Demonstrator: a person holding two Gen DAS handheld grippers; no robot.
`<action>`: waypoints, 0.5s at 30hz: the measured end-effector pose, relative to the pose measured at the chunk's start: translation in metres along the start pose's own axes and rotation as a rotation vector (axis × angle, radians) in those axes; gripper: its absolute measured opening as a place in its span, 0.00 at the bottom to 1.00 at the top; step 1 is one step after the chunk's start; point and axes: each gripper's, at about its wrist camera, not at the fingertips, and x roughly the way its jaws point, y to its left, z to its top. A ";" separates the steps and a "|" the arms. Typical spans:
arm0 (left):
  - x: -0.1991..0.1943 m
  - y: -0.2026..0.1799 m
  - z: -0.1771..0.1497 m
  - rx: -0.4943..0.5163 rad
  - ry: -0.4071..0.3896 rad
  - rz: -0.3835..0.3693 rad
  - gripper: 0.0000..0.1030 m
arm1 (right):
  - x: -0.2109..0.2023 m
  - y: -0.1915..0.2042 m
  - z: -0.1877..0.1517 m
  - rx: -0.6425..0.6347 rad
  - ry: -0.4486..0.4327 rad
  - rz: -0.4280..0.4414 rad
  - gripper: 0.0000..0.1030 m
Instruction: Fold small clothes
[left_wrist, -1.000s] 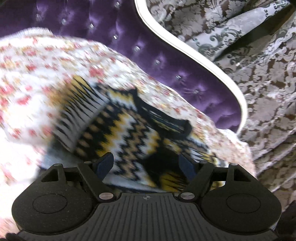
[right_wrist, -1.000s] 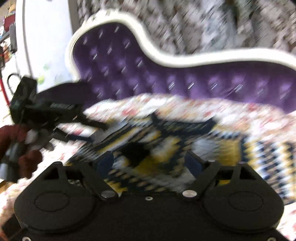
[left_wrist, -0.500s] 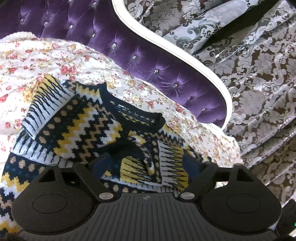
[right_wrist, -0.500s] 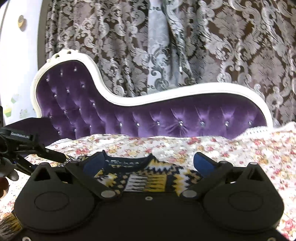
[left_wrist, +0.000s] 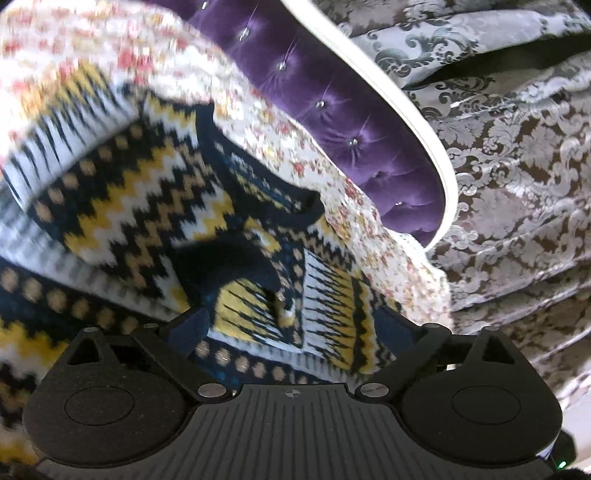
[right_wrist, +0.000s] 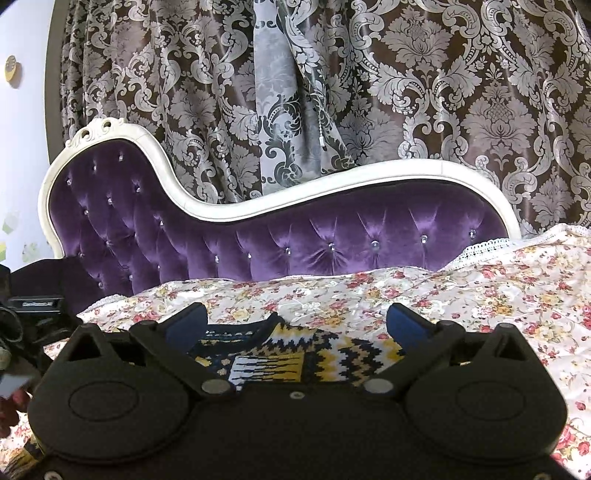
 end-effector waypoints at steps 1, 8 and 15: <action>0.005 0.001 -0.001 -0.016 0.006 -0.012 0.94 | 0.000 0.001 0.000 -0.003 0.004 0.001 1.00; 0.032 0.011 0.003 -0.139 -0.027 -0.053 0.94 | 0.003 0.008 -0.002 -0.032 0.020 0.012 1.00; 0.042 0.014 0.010 -0.182 -0.106 -0.022 0.53 | 0.006 0.007 -0.002 -0.028 0.032 0.013 1.00</action>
